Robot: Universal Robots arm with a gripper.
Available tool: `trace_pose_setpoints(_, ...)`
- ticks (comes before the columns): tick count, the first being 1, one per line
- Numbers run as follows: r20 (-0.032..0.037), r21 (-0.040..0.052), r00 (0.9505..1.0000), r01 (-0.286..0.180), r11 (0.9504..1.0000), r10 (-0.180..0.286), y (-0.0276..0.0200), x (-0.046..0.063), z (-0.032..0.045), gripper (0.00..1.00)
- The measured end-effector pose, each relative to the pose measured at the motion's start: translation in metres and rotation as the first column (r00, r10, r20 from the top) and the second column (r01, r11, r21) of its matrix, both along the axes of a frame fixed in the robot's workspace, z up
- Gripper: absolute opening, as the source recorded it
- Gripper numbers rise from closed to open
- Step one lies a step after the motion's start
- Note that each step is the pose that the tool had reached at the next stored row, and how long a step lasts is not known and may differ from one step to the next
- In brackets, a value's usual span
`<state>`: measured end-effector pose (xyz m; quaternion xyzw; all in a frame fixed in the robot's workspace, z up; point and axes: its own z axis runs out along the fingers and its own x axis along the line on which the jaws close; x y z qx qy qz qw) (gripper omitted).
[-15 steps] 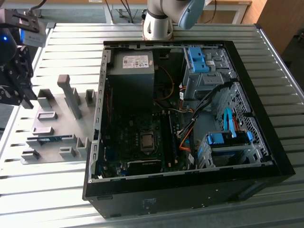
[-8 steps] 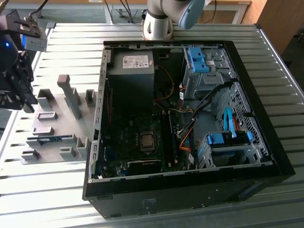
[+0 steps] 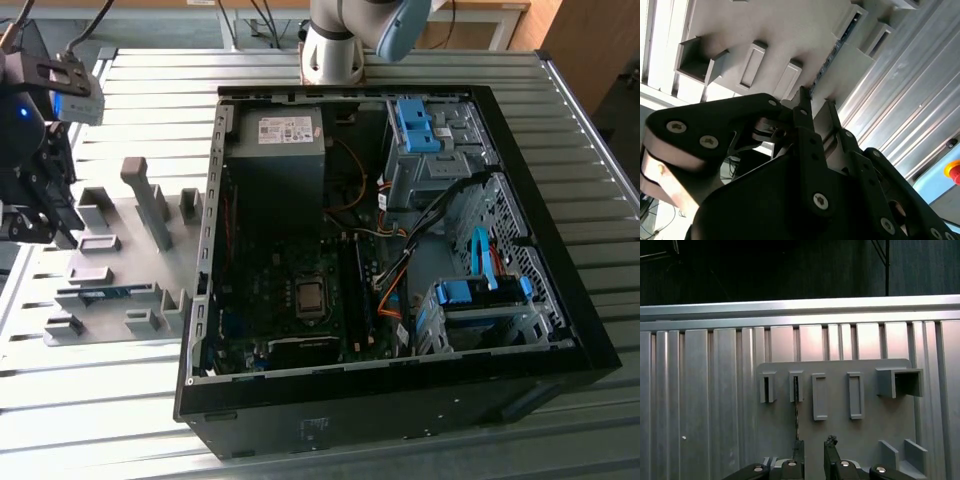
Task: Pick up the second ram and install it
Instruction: 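Pick up the second ram and move it above second insertion slot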
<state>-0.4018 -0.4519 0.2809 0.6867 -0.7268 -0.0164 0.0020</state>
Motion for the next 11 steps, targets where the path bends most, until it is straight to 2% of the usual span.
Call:
trace_pose_setpoints(4, 0.0001, -0.0001, 1.0000, -0.001, 1.0000, 0.001, -0.0029, 0.000, -0.0071, 0.30)
trace_pose_setpoints(7, 0.0008, -0.0001, 1.0000, -0.002, 1.0000, 0.002, -0.0069, 0.000, -0.0117, 0.30)
trace_pose_setpoints(11, 0.0010, 0.0000, 1.0000, -0.003, 1.0000, 0.003, -0.0081, 0.000, -0.0149, 0.30)
